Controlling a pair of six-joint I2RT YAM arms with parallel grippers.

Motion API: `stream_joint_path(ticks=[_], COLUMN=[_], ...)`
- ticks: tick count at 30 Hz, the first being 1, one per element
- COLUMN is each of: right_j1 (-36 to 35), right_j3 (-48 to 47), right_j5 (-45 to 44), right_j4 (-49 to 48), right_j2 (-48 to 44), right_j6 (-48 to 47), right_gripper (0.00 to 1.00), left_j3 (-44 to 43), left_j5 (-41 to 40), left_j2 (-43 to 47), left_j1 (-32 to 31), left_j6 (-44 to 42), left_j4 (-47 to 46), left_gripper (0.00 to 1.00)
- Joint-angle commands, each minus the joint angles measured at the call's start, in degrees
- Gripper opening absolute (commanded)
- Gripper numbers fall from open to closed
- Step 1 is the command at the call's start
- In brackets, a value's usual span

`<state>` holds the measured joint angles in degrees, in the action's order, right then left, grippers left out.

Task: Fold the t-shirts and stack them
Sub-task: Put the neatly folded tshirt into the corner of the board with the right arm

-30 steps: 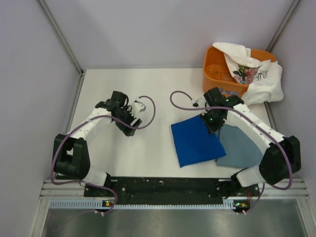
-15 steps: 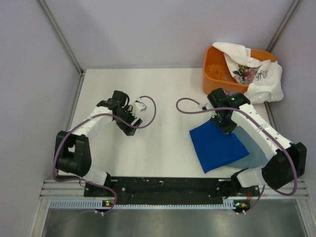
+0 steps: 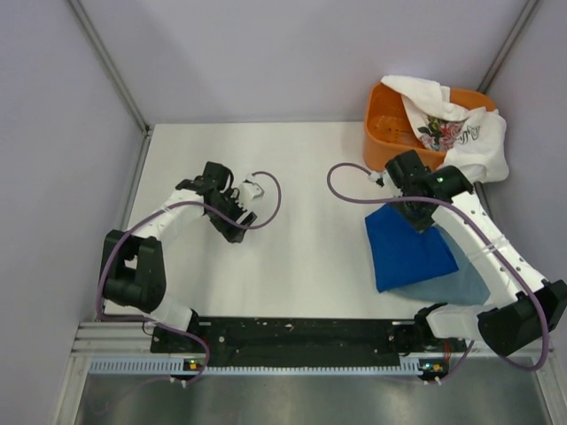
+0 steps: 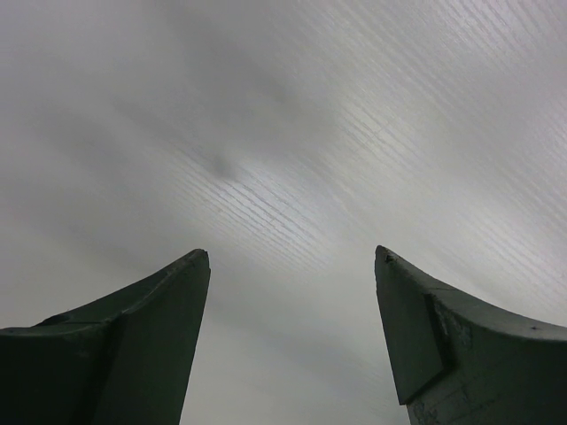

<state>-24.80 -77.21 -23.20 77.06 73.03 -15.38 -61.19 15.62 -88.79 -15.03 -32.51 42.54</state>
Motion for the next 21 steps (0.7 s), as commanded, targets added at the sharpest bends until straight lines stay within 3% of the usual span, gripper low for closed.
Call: stream_joint_path(ticks=[1,5,10,21], right_j1=[0.89,0.89,1.15,12.31], right_j3=[-1.53,-5.14,0.12,16.28], right_j5=[-4.31,-4.75,-5.8,-12.48], right_j4=[13.03,13.82,13.91,-4.26], right_j2=[-2.63,-2.55,-3.6,-8.43], right_j6=[-0.71,-0.71,-2.02,-14.84], right_gripper=[0.0,0.0,0.0,0.0], left_j3=[-2.36,-2.27,-2.18,-3.5], left_j5=[1.78,1.52,1.43,5.04], left_j2=[-0.94,-1.56,-1.73,-2.17], left_j1=[0.26,0.35,0.35,0.35], left_j6=[0.17,0.08,-0.18,-0.1], left_j4=[-2.03,-2.46,-2.55,-4.4], left_gripper=[0.79,0.79,0.79,0.79])
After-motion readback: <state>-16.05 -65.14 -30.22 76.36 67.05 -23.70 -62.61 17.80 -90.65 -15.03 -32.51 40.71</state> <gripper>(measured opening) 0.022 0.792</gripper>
